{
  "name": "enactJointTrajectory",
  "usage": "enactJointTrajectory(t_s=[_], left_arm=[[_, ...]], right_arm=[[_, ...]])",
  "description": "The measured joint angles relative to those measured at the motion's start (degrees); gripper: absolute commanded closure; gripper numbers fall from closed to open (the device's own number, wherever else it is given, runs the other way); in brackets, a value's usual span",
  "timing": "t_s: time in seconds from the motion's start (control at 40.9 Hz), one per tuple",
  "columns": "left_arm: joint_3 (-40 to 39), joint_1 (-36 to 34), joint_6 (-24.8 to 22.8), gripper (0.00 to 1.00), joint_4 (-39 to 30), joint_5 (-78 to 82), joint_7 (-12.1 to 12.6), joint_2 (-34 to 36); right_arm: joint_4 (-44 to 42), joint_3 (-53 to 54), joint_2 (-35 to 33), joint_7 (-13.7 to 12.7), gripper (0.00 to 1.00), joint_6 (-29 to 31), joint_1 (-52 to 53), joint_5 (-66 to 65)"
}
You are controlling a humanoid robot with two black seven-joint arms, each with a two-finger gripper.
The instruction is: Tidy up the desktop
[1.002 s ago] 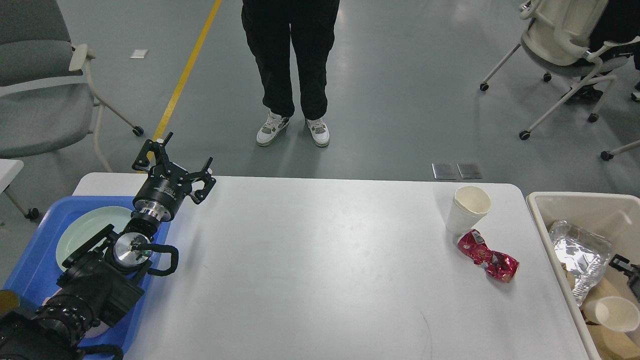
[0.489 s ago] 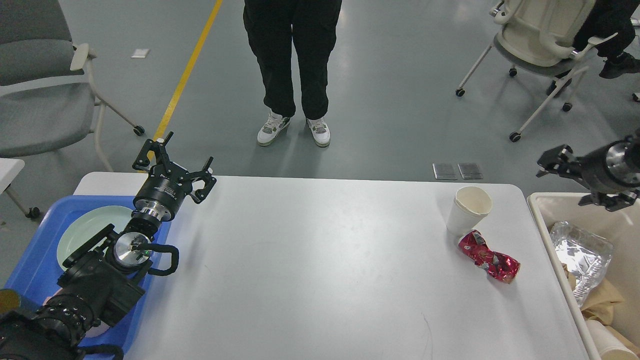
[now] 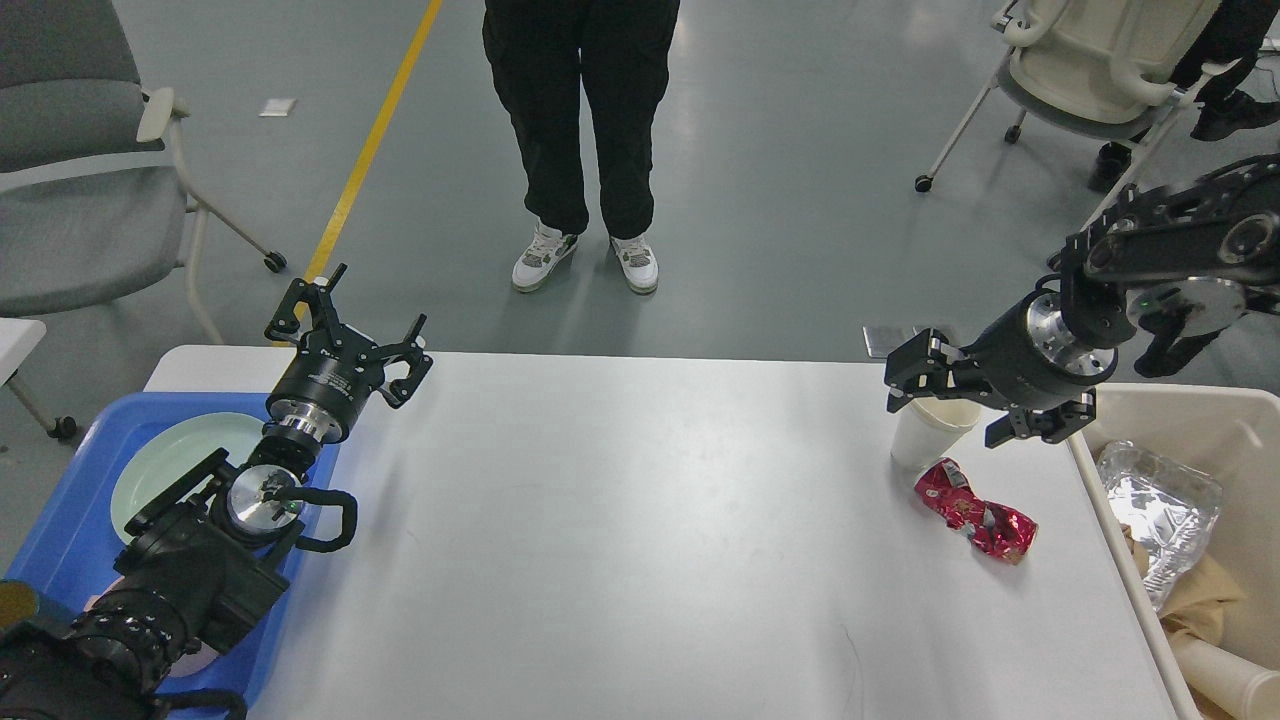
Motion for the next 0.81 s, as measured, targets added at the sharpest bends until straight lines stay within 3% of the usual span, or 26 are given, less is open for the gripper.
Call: enactJointTrajectory(t_s=[0.318,0.538,0.807], left_arm=[[0.0,-0.02,0.0,0.03,-0.02,0.0,0.03,0.0],[0.0,-0.01,0.0,0.03,-0.02,0.01,-0.04,0.0],[0.0,-0.01,0.0,0.03,0.0,0.02,-0.03,0.0]], right_arm=[[-26.98,0.66,0.93,0.0,0.0,-9.38,-22.98,3.45],[-33.88,0.74,4.06,-0.1,0.0,-17.84,-32.63,10.9],[-36.55,0.88,5.47,-0.1,0.04,-19.81,-36.51,14.5]])
